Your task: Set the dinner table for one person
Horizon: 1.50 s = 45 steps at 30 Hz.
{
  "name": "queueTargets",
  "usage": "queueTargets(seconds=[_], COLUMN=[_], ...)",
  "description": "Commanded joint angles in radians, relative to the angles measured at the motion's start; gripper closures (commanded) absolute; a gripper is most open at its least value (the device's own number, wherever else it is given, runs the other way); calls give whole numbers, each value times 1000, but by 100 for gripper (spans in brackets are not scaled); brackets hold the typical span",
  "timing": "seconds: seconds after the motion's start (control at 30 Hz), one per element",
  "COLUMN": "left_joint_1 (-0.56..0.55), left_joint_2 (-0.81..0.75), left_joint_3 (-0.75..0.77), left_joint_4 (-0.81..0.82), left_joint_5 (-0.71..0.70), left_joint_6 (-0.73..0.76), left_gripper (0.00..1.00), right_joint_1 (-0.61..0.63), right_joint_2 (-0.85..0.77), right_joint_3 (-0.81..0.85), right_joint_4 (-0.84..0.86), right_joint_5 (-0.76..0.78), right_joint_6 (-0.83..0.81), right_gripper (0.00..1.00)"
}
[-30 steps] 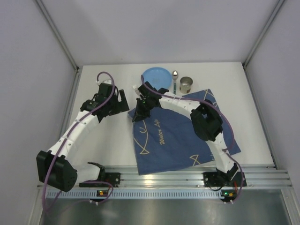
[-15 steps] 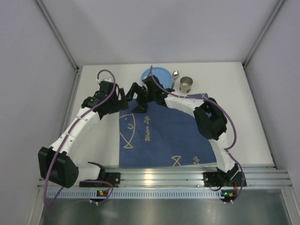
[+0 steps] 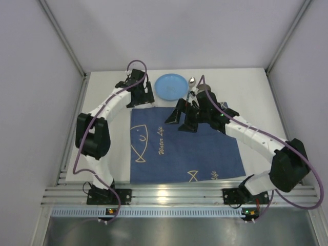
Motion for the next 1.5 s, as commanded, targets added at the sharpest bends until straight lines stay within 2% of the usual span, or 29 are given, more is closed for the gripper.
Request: queueTargets(seconds=[0.0,0.2,0.33,0.53,0.67,0.8,0.9,0.93,1.0,1.03,1.07,1.1,1.13,1.27,1.4,1.47], left_joint_1=[-2,-17,-26,-28,-32,-37,-35,-37,-37,-37,-34,-32,-31,-12,23,52], left_joint_2=[123,329,417,455,493,538,558,573,595,618,628,639,651,694,667,652], left_joint_3=[147,385,445,456,473,484,502,511,549,565,595,611,626,684,712,794], left_joint_4=[5,-70,-90,-101,-110,-118,-121,-121,-129,-133,-138,-144,-149,-156,-143,-139], left_joint_5=[-4,5,15,-24,-16,-18,-19,-16,-9,-8,-8,-8,-8,-21,-24,2], left_joint_6=[12,15,4,1,1,11,18,18,29,32,34,35,34,43,40,38], left_gripper=[2,2,5,12,23,40,48,56,61,77,82,95,100,100,100,100], right_joint_1=[-16,-74,-115,-161,-195,-218,-230,-239,-247,-253,-258,-262,-266,-272,-272,-272], right_joint_2=[-81,-170,-180,-194,-180,-168,-159,-154,-153,-151,-154,-151,-150,-142,-137,-136], right_joint_3=[-80,-195,-238,-285,-298,-296,-295,-295,-296,-296,-298,-301,-302,-308,-307,-307], right_joint_4=[-91,-124,-148,-157,-159,-159,-159,-160,-160,-162,-164,-164,-165,-168,-168,-167], right_joint_5=[62,67,61,51,34,21,16,13,8,8,7,5,4,-2,-4,-5], right_joint_6=[-70,-85,-109,-126,-143,-156,-163,-166,-174,-175,-180,-183,-186,-195,-203,-208], right_gripper=[0,0,0,0,0,0,0,0,0,0,0,0,0,0,0,0])
